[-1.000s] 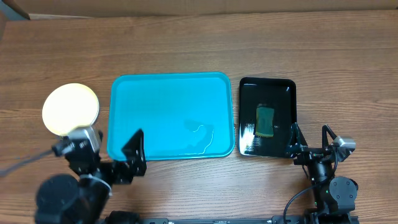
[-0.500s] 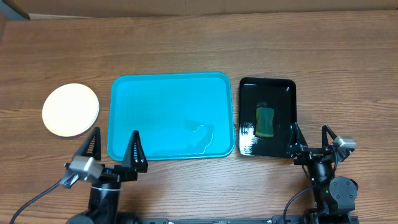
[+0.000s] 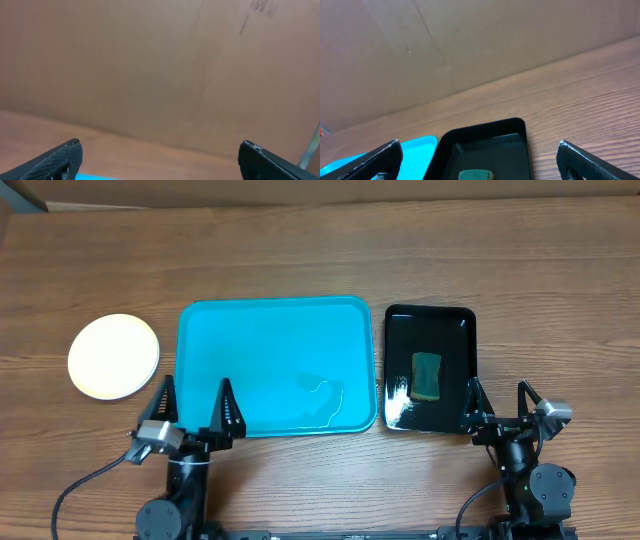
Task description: Clean dirty plates on tray and stack at the side
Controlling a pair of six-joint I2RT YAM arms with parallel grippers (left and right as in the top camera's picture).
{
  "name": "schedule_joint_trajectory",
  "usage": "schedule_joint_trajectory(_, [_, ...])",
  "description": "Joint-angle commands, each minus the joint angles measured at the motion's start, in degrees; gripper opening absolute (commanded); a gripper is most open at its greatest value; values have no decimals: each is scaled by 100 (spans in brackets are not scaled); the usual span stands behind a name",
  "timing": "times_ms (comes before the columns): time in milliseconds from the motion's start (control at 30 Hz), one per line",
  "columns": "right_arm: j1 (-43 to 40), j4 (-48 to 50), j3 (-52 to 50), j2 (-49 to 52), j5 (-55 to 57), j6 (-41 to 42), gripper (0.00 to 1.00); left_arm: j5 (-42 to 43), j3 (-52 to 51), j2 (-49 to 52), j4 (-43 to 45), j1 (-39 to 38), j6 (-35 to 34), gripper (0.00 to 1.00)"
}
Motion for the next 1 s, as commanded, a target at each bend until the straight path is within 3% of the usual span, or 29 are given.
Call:
schedule_joint_trajectory(0, [-39, 33, -61, -48, -7, -20, 100, -332, -149, -61, -146, 37, 107, 100])
schedule_joint_trajectory(300, [-39, 33, -61, -48, -7, -20, 100, -1331, -149, -61, -1860, 42, 138, 100])
schedule_joint_trajectory(433, [-39, 33, -61, -48, -7, -20, 100, -1287, -149, -63, -1808, 96, 697, 100])
schedule_joint_trajectory(967, [-39, 33, -61, -48, -7, -20, 100, -1272, -149, -61, -1797, 179, 796, 100])
